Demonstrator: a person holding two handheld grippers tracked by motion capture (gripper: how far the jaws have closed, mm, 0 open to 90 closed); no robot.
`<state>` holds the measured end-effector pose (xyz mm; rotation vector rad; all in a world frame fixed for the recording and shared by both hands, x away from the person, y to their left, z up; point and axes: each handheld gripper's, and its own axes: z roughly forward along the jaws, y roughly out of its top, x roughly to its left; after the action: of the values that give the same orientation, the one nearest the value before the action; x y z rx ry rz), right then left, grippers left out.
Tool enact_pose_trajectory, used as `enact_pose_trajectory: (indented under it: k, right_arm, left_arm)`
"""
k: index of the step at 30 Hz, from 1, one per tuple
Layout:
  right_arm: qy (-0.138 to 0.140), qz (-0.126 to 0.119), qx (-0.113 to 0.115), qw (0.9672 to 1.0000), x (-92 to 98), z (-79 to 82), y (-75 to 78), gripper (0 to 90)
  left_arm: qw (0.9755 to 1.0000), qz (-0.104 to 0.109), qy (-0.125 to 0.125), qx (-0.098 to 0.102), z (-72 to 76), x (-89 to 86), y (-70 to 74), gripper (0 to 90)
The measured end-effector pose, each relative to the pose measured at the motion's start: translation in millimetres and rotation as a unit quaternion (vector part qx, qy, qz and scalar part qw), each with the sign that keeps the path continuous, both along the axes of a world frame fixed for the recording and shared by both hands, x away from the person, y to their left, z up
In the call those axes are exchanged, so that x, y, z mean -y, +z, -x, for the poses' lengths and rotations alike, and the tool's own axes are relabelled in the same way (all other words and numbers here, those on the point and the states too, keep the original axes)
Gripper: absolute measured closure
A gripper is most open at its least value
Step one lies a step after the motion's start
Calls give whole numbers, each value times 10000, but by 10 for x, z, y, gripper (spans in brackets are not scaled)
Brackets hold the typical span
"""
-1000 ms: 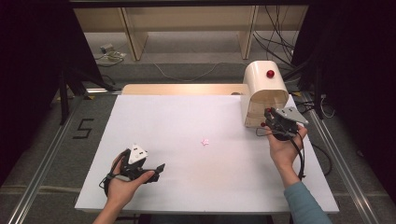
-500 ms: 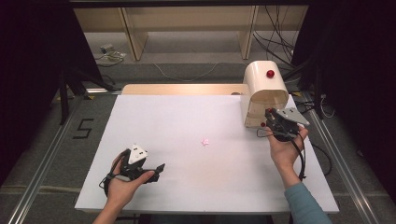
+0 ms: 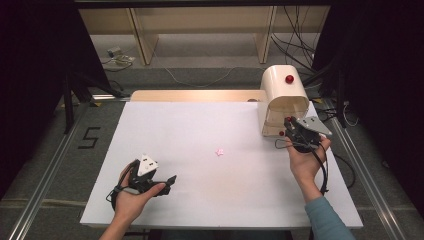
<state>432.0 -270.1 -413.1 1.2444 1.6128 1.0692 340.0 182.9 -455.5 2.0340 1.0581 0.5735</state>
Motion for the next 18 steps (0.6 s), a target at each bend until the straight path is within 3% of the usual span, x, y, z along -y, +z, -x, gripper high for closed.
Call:
enact_pose_trajectory:
  k: [18]
  right_arm:
    - [3,-5,-10,10000,1,47,25,739]
  left_arm:
    - [10000,-4,1,3,0,3,0,179]
